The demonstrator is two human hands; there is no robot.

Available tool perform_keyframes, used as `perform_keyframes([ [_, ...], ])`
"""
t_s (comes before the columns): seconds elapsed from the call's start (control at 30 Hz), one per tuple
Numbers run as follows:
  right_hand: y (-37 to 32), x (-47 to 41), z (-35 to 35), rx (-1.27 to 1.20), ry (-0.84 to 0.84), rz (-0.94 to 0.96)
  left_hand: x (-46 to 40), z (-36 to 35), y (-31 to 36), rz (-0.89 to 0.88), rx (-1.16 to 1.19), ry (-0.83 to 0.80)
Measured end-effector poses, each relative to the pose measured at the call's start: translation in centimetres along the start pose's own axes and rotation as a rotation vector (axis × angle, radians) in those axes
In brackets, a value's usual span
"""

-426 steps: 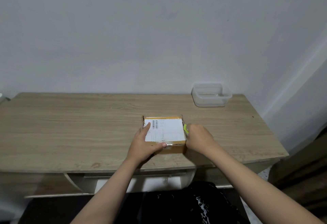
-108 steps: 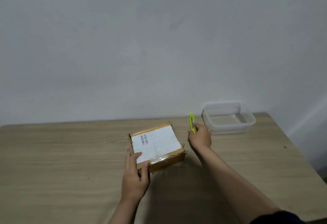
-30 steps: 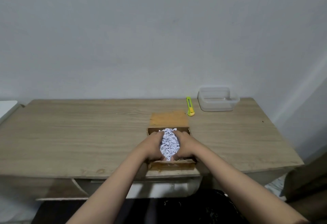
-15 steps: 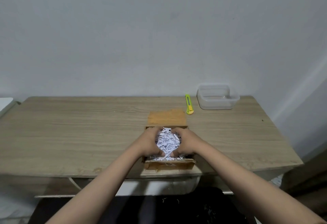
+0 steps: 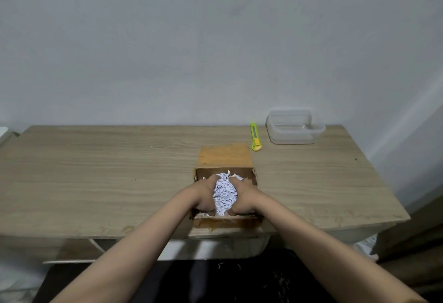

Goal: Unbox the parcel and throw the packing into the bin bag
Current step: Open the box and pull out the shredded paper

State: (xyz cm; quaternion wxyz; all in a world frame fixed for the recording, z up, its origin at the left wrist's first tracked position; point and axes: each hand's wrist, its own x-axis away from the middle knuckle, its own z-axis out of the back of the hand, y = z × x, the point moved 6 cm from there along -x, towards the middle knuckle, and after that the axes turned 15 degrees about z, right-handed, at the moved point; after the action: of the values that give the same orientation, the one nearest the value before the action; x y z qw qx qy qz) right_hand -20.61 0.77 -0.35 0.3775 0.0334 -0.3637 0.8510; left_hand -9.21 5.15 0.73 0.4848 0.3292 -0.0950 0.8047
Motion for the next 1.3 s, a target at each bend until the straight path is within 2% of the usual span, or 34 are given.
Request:
perform_keyframes([
  [0.1, 0.0, -0.1, 0.1, -0.084, 0.044, 0.022, 0.0, 0.1, -0.2, -0.02, 0.031, 0.02],
  [0.3, 0.1, -0.1, 0.3, -0.268, 0.089, 0.024, 0.2, -0.1, -0.2, -0.015, 0.24, 0.008],
  [0.43, 0.4, 0.1, 0.3, -0.376, 0.091, 0.022, 0.1, -0.5, 0.1, 0.001, 0.277, 0.022],
  [0.6, 0.8, 0.4, 0.5, -0.441, 0.179, 0.032, 0.1, -0.6, -0.1, -0.008, 0.333, 0.07],
  [0.7, 0.9, 0.4, 0.9, -0.396, 0.178, 0.031, 0.0, -0.5, 0.0, 0.008, 0.287, 0.084],
  [0.9, 0.6, 0.3, 0.4, -0.236, 0.019, -0.036, -0.1, -1.3, 0.0, 0.095, 0.252, 0.061],
  [1.1, 0.8, 0.8, -0.1, -0.511, 0.193, -0.005, 0.0, -1.6, -0.2, 0.092, 0.33, 0.105],
  [1.2, 0.9, 0.9, -0.1, -0.631, 0.22, 0.014, 0.0, -1.3, -0.3, 0.09, 0.349, 0.121],
  [1.3, 0.8, 1.0, 0.0, -0.646, 0.222, 0.022, 0.1, -1.3, -0.4, 0.08, 0.373, 0.13],
])
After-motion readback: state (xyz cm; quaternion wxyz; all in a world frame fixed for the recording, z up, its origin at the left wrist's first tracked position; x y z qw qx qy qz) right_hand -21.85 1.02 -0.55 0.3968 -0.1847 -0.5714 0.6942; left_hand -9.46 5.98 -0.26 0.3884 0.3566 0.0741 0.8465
